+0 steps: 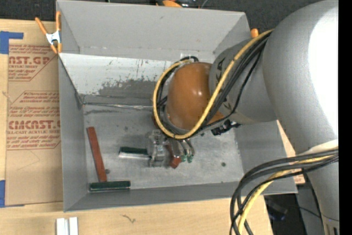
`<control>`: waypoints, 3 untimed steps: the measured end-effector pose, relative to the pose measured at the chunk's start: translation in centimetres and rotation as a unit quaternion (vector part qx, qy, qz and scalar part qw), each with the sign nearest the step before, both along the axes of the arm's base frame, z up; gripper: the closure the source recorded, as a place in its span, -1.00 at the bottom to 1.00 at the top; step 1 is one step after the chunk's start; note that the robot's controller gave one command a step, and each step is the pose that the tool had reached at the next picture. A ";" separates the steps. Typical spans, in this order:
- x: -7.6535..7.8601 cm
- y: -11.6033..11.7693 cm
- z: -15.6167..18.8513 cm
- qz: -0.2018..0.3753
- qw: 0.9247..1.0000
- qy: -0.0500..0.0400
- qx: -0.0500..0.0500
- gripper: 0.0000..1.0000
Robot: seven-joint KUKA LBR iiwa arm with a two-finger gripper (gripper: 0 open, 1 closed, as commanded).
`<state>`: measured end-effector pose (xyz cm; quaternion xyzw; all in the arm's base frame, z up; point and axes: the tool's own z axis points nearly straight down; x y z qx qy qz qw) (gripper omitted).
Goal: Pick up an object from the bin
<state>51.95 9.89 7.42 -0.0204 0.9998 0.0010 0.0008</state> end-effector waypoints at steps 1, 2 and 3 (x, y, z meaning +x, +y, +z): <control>-0.1 0.0 -0.1 0.000 1.000 0.001 0.000 -1.00; 0.0 0.0 0.0 0.000 1.000 0.000 0.000 1.00; -0.1 0.0 -0.1 0.000 1.000 0.001 0.000 -1.00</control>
Offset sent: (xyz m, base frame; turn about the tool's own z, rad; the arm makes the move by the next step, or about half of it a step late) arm 0.0000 0.0000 0.0000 0.0000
